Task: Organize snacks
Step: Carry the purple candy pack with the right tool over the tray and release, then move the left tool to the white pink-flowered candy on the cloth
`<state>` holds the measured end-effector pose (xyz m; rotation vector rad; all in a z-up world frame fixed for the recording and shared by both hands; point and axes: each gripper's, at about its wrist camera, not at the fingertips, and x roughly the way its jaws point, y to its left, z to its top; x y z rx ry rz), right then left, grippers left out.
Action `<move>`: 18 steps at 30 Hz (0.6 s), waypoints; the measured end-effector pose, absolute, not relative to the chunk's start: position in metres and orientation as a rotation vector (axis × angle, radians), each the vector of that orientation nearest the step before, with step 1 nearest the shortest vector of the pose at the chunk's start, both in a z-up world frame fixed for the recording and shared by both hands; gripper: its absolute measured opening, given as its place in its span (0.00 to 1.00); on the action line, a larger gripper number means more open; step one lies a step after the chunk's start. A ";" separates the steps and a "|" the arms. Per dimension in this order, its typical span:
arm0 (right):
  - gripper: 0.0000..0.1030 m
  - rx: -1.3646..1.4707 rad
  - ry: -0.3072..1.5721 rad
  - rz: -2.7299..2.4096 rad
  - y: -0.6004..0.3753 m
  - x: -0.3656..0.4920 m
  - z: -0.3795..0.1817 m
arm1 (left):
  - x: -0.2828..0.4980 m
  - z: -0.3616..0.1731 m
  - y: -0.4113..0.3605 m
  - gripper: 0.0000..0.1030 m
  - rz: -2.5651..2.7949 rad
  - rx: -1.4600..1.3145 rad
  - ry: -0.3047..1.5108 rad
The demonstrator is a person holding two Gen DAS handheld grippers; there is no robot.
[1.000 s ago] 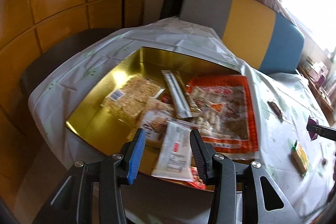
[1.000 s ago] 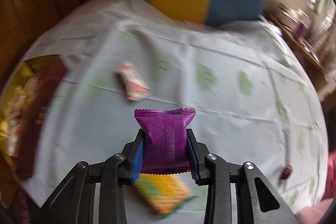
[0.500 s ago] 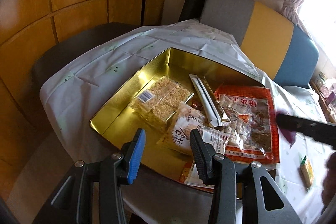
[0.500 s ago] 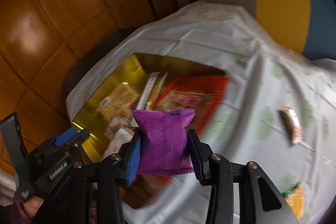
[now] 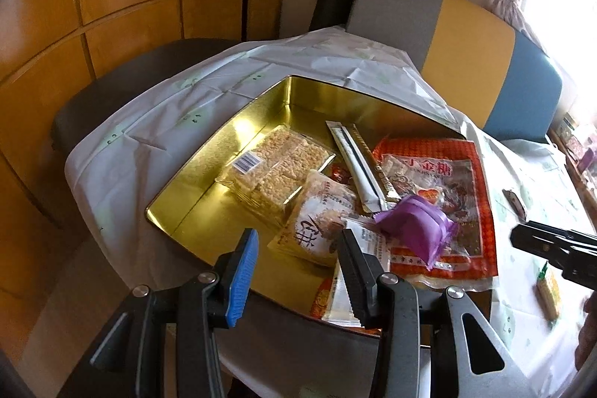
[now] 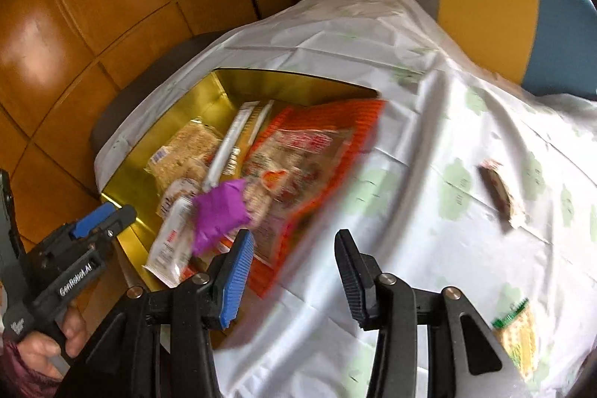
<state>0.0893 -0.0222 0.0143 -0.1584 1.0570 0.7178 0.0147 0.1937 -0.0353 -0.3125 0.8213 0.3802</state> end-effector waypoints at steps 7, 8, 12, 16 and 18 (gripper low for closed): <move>0.45 -0.160 1.042 0.627 -0.072 0.087 0.013 | 0.015 -0.030 0.181 0.44 0.347 -0.283 0.813; 0.45 -0.161 1.044 0.610 -0.081 0.087 0.012 | 0.015 -0.029 0.179 0.44 0.343 -0.280 0.812; 0.45 -0.159 1.061 0.553 -0.111 0.088 0.007 | 0.015 -0.028 0.172 0.44 0.321 -0.265 0.812; 0.45 -0.156 1.073 0.499 -0.142 0.091 0.006 | 0.016 -0.026 0.165 0.44 0.307 -0.250 0.812; 0.45 -0.160 1.076 0.475 -0.155 0.094 0.006 | 0.015 -0.025 0.162 0.44 0.302 -0.244 0.811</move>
